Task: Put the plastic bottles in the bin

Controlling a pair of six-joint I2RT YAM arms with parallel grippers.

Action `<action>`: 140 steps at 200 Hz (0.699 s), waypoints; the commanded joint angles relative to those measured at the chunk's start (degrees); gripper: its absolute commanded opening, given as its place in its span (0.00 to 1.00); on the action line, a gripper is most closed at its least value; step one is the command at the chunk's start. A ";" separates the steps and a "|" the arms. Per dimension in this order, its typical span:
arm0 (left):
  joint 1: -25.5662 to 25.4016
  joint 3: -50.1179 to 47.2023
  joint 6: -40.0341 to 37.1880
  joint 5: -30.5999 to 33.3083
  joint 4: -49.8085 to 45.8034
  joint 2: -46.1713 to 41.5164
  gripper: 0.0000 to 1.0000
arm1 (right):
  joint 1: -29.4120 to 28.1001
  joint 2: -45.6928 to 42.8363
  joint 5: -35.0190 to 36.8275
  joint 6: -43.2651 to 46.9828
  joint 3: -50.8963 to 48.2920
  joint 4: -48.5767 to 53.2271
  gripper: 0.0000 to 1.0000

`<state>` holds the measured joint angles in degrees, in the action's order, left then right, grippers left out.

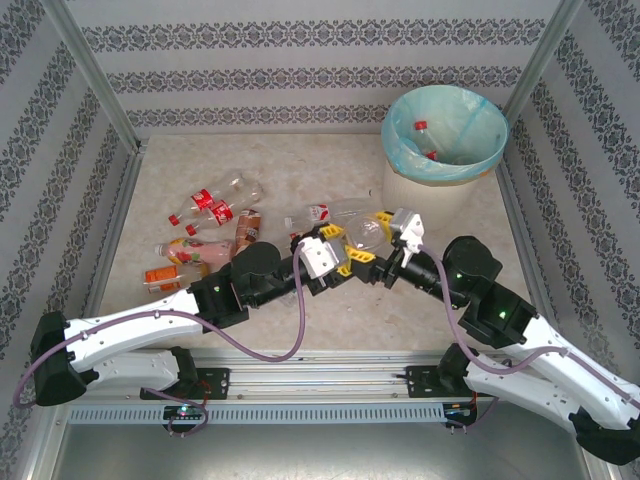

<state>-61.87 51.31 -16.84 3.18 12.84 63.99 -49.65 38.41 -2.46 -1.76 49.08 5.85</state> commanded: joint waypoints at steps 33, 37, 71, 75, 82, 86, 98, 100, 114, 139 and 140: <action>0.32 -1.92 -0.13 5.32 4.54 -2.87 0.85 | 1.12 -0.25 17.92 -1.13 7.27 4.41 0.00; 0.26 -2.02 -0.12 5.34 4.59 -2.88 0.86 | 1.20 -0.09 18.56 -0.73 7.69 4.55 0.00; 0.30 -2.45 -0.12 5.87 4.32 -4.22 0.91 | 4.76 4.01 23.36 5.81 15.24 6.19 0.00; 0.26 -2.49 -0.12 5.88 4.23 -4.42 0.91 | 5.83 4.91 23.16 6.37 16.71 6.61 0.00; 0.25 -2.50 0.03 5.81 3.99 -4.68 0.91 | 7.48 6.42 22.49 7.10 18.99 7.18 0.00; 0.28 -2.45 0.13 5.79 3.95 -4.80 0.91 | 9.15 7.58 21.67 7.43 20.35 7.55 0.00; 0.27 -2.54 0.51 5.61 3.61 -5.11 0.91 | 14.39 11.18 17.75 7.66 25.47 9.13 0.00; 0.28 -2.53 0.56 5.61 3.53 -5.19 0.91 | 15.72 11.87 17.01 7.54 26.23 9.41 0.00; 0.30 -2.44 1.33 5.48 2.91 -5.49 0.91 | 24.37 16.73 10.50 5.22 32.19 11.56 0.00; 0.28 -1.28 3.14 4.64 0.08 -5.75 0.91 | 38.04 25.62 1.11 0.79 39.70 11.36 0.00; 0.27 -1.25 3.18 4.60 -0.09 -5.73 0.91 | 38.86 26.24 0.71 0.51 40.11 11.20 0.00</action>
<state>-61.78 49.34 -16.27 8.01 14.13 59.40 -20.47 57.78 8.32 2.44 83.55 15.81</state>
